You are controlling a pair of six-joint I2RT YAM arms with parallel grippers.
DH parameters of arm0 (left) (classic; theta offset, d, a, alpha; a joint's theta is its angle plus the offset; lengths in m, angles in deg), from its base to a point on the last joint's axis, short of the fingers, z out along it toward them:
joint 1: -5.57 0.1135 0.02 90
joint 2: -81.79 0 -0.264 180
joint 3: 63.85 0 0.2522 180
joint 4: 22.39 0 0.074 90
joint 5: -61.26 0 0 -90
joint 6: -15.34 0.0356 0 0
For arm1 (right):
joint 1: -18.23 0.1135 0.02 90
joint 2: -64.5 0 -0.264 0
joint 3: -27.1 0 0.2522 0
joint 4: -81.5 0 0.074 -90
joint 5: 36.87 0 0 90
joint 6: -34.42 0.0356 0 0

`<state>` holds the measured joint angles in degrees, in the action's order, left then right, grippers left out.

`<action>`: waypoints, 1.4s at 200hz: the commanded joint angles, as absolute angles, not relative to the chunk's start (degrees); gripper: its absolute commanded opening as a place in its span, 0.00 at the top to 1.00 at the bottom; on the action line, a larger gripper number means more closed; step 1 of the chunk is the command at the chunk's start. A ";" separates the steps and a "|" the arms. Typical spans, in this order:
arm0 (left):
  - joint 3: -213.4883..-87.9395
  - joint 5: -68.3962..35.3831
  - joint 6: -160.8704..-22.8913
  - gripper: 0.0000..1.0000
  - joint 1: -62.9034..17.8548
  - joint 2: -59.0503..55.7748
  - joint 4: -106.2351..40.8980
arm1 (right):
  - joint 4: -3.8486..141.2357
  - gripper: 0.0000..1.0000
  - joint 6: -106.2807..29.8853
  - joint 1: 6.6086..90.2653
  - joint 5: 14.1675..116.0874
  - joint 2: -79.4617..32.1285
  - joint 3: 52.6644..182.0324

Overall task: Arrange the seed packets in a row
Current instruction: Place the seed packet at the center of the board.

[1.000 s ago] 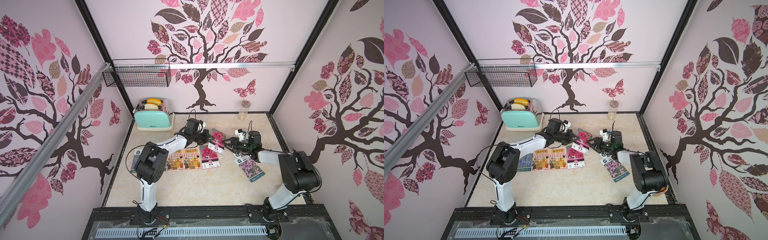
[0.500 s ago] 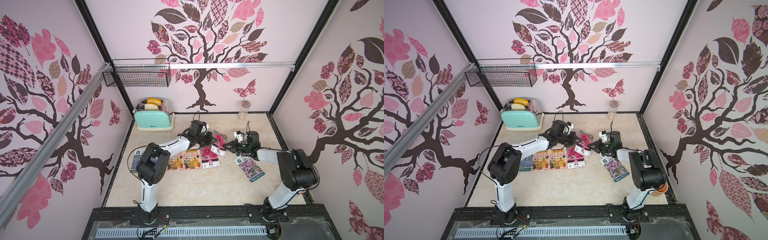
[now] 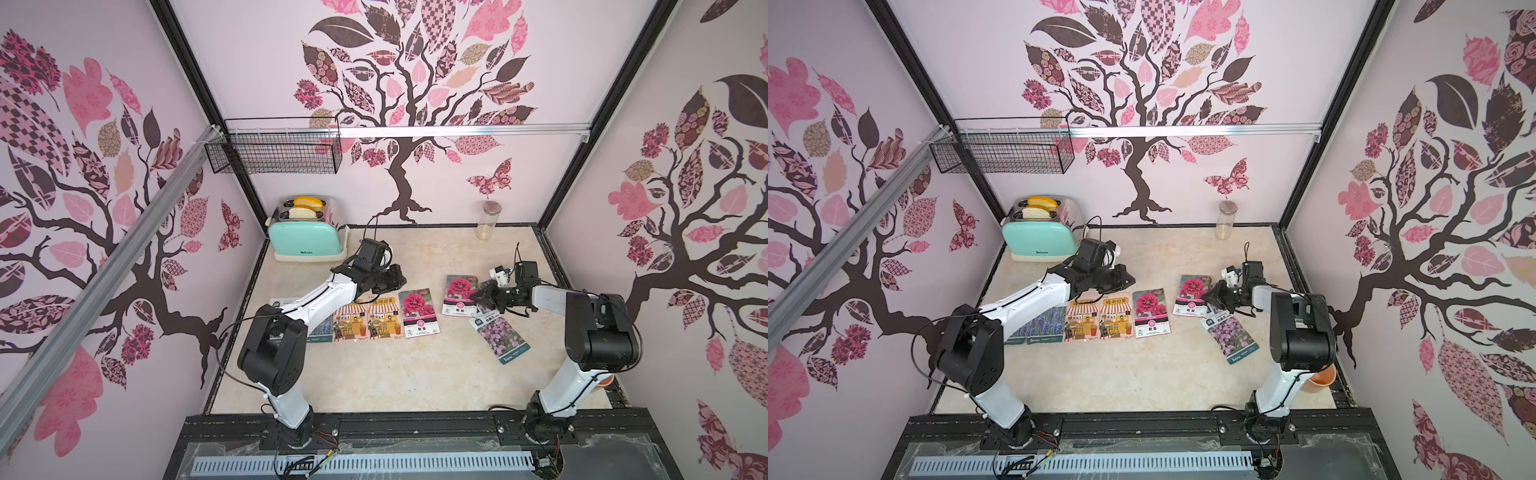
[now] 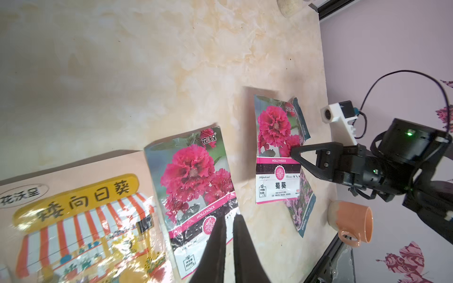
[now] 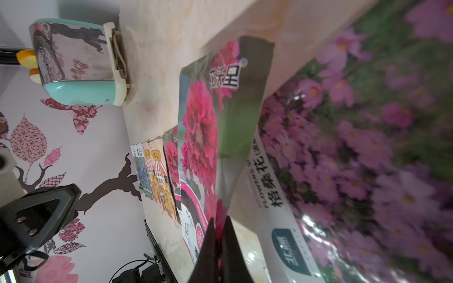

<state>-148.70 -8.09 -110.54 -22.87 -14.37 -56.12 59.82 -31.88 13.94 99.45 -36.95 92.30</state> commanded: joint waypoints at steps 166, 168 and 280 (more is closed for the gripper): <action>-143.92 -9.93 -106.18 0.89 -20.27 -5.88 -61.41 | 38.10 1.00 -41.72 13.51 68.62 -41.69 98.76; -143.95 -9.93 -106.03 0.89 -20.27 -5.91 -61.54 | 37.83 1.00 -41.81 13.60 68.91 -41.74 99.15; -142.44 -8.39 -104.54 0.89 -20.18 -8.20 -61.72 | 32.31 1.00 -47.56 26.29 69.14 -47.12 111.03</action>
<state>-143.06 -8.97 -105.86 -20.34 -7.33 -61.65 34.99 -46.44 25.26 70.67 -44.91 109.94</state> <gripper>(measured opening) 0.108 0.057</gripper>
